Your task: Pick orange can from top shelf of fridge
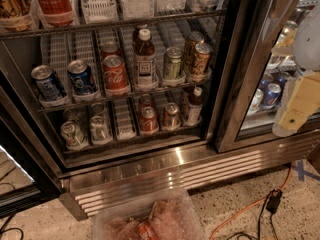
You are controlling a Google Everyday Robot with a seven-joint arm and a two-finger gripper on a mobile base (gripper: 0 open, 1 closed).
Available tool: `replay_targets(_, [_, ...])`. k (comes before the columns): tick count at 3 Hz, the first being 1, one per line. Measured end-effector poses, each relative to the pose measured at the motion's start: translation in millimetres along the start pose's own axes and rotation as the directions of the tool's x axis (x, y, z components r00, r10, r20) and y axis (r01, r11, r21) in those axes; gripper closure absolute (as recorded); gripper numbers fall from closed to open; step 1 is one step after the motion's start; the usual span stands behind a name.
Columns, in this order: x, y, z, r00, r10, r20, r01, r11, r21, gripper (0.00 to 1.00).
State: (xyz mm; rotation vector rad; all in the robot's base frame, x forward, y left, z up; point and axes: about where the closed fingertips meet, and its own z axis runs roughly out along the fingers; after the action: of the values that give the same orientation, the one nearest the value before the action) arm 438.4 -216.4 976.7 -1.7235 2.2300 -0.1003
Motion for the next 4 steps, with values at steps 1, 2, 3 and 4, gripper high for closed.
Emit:
replay_targets(1, [-0.2,-0.1,-0.1,1.0,0.0,0.0,0.0,1.0,0.001,0.0])
replay_targets(2, [-18.0,-12.5,-6.0,0.998,-0.001,0.065,-0.002,0.9986,0.052,0.0])
replay_targets(3, [-41.3,-22.8,-11.6,0.986,0.004,0.168,-0.02,0.9953,0.094,0.0])
replay_targets(4, [-71.1,-28.2,-12.8,0.965,-0.025,0.262,-0.007,0.993,0.118,0.0])
